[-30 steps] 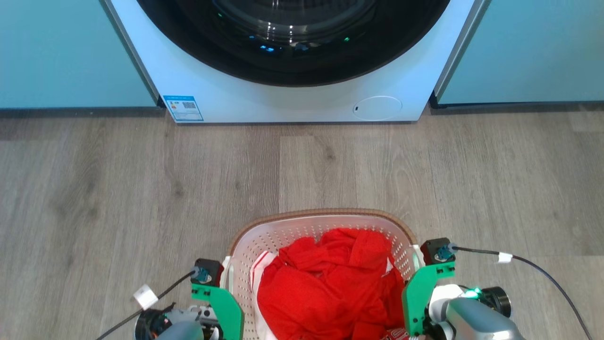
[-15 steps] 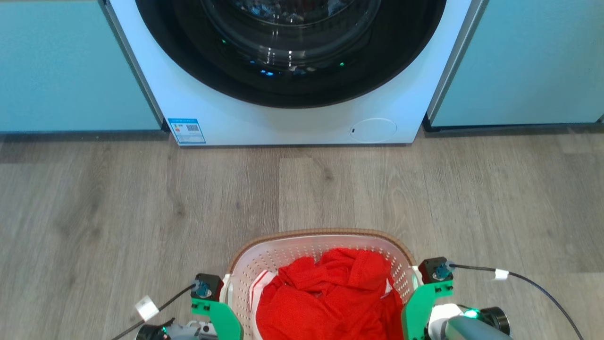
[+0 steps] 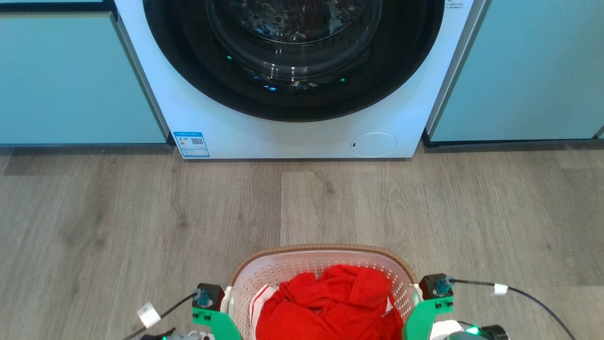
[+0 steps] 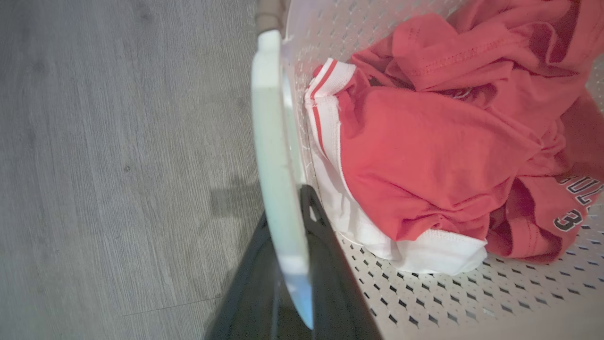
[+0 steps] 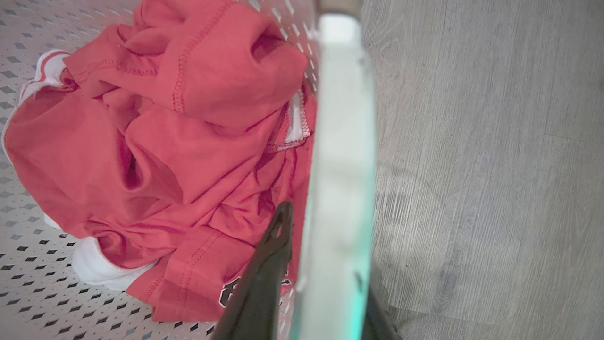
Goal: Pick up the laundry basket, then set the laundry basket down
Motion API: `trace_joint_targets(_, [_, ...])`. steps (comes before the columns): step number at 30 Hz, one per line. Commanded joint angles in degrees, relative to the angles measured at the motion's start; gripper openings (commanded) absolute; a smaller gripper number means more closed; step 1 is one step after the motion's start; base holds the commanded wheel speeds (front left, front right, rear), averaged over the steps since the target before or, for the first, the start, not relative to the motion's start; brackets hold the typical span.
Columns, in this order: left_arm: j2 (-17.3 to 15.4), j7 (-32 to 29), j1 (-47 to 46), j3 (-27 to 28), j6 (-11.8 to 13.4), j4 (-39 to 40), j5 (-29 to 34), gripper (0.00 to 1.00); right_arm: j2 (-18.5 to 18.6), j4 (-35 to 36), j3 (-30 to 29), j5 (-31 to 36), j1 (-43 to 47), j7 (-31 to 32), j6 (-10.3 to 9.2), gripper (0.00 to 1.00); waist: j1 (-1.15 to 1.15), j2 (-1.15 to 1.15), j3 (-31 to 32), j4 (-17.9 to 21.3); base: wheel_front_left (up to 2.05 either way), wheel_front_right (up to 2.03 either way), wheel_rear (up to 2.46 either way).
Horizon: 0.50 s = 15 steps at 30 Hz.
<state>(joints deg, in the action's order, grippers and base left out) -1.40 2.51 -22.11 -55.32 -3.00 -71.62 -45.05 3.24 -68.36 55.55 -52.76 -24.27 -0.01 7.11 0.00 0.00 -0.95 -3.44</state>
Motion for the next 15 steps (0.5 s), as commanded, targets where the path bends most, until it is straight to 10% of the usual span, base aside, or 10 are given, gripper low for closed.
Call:
trace_joint_targets(1, [-1.5,0.5,-2.4,0.8,0.2,0.0,-0.2,0.0,-0.4,0.7,1.4,0.0,-0.5,-0.4,0.37,0.0,0.0,0.0,0.0,0.0,0.0,0.0,0.0])
trace_joint_targets(15, [-1.5,0.2,-2.5,-0.4,0.1,-0.6,-1.3,0.0,-0.4,0.0,3.9,-2.2,-1.0,-0.8,0.37,0.0,0.0,0.0,-0.1,0.0,0.0,0.0,0.0])
